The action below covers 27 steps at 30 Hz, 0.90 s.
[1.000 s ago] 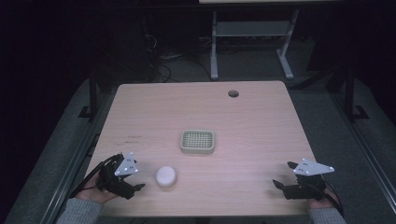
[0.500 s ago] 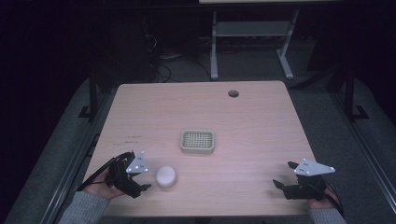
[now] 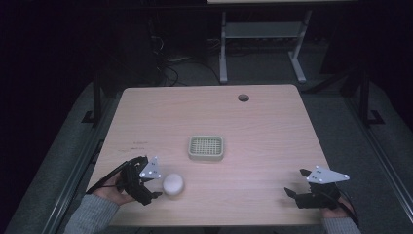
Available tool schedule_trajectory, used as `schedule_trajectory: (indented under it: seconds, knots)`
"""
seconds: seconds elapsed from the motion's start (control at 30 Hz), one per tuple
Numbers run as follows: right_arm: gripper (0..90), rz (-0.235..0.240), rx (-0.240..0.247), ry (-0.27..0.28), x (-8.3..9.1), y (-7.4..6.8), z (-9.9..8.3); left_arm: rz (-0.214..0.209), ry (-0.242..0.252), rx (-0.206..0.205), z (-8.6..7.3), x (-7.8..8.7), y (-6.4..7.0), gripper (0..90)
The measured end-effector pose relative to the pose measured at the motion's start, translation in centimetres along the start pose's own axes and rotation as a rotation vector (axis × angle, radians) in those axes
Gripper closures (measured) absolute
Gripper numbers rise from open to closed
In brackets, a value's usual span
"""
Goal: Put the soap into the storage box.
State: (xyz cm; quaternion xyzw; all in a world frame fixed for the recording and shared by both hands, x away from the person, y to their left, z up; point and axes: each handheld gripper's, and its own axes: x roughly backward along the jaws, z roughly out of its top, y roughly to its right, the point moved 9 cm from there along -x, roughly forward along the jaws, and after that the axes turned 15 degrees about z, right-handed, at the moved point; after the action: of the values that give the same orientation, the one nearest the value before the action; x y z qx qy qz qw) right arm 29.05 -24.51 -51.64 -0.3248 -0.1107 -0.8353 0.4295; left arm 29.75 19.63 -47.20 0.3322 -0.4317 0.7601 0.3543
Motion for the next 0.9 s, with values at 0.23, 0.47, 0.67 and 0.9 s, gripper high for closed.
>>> schedule_trajectory:
  seconds: [0.23,0.47,0.67,0.9]
  knots:
    - [13.7,0.006,-0.002,0.004,0.0,0.0,0.0,-0.018,-0.01,-0.013,0.8,-0.5,0.1,16.4]
    - [13.7,0.008,0.002,0.006,0.0,-0.1,0.1,-0.037,-0.016,-0.03,1.4,-0.9,0.4,16.4]
    - [13.7,0.007,0.0,0.009,0.0,-0.1,0.1,-0.048,-0.021,-0.04,1.9,-1.2,0.5,16.4]
    - [13.7,0.008,0.003,0.01,0.1,-0.1,0.1,-0.068,-0.036,-0.055,2.3,-1.5,0.6,16.5]
